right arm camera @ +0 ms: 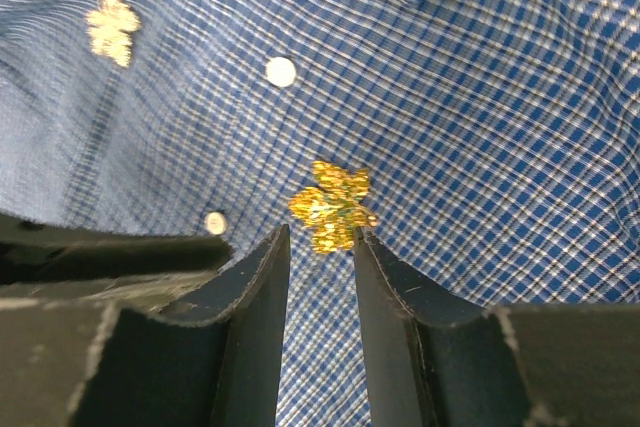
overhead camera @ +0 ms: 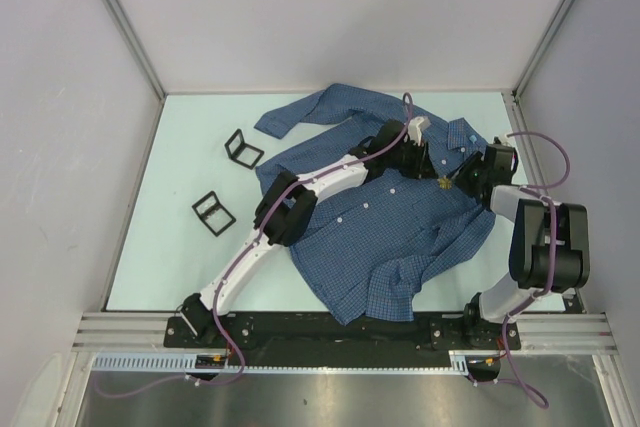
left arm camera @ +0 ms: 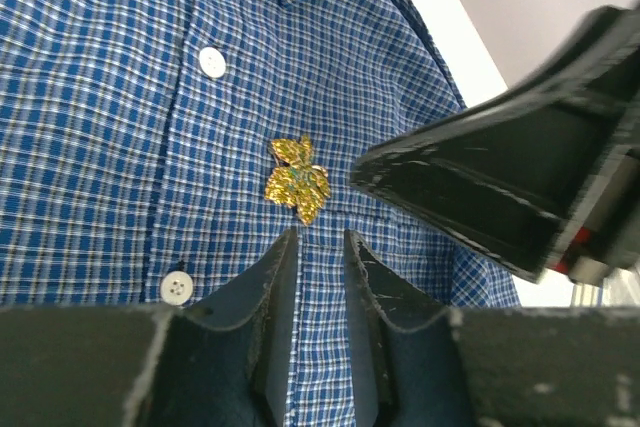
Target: Remove the brooch from the garment
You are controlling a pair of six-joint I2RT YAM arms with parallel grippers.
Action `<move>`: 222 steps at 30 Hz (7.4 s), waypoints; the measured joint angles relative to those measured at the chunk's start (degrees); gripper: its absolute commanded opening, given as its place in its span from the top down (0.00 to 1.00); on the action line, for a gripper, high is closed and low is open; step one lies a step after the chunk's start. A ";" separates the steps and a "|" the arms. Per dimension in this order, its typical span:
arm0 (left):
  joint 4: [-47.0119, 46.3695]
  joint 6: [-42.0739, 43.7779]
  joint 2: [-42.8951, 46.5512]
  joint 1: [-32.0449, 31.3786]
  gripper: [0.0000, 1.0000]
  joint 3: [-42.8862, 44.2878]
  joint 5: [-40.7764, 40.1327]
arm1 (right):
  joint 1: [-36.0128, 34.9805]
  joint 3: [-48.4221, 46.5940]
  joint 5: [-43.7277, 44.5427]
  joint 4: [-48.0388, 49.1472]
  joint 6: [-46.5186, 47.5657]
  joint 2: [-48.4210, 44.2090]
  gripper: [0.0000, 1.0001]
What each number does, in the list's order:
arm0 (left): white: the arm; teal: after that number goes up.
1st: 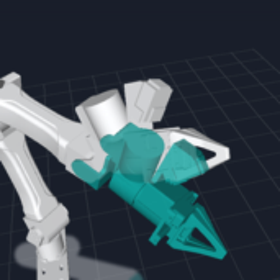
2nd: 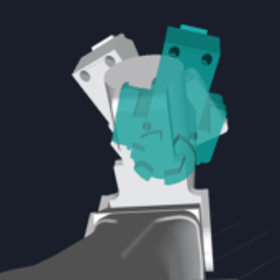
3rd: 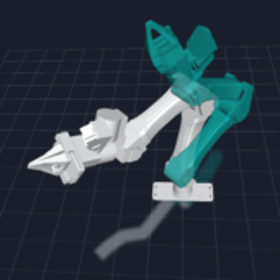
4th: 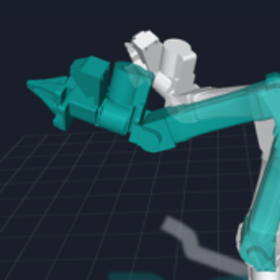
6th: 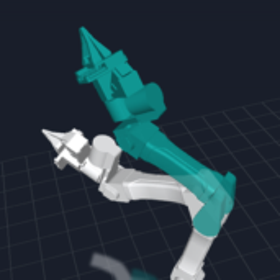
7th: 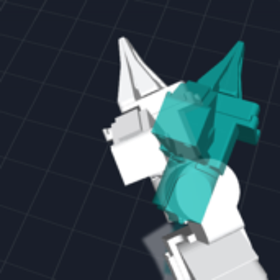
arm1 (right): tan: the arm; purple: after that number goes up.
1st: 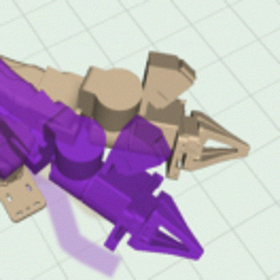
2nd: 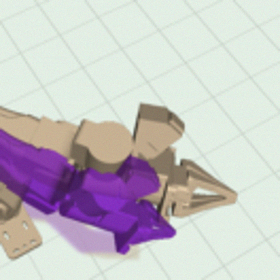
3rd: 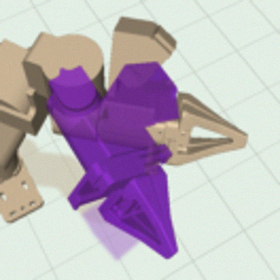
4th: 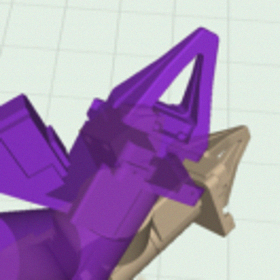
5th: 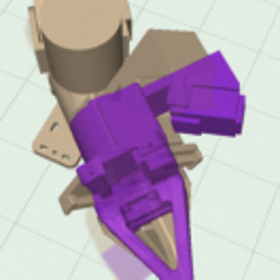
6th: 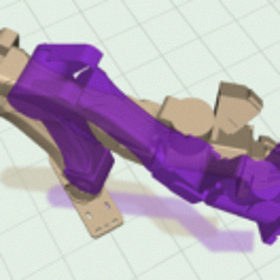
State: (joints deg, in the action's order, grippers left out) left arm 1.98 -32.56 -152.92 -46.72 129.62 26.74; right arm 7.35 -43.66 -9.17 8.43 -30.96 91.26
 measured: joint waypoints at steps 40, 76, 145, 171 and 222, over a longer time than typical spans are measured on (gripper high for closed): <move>-7.41 -15.06 -7.28 1.86 0.98 2.60 4.98 | 1.14 -1.38 -3.41 2.82 -2.54 7.32 0.66; 0.28 5.18 -0.90 -1.03 0.42 -0.50 -3.50 | 1.77 -1.05 -11.10 7.87 -7.15 6.14 0.71; -8.02 -0.52 7.02 0.20 0.43 -12.02 -0.52 | -0.46 2.29 -9.40 7.21 -4.50 -0.07 0.67; -2.75 -0.44 2.91 -1.03 0.61 -5.64 -7.28 | -2.49 -4.76 -3.54 -1.38 4.48 4.90 0.79; -1.33 -1.01 1.16 -1.16 0.96 -3.39 -7.91 | -3.41 -7.13 -0.44 -4.31 7.02 7.48 0.99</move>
State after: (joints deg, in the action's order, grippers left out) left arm 0.64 -33.56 -151.76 -47.88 126.23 18.83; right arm 3.95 -50.78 -9.61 4.12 -23.94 98.74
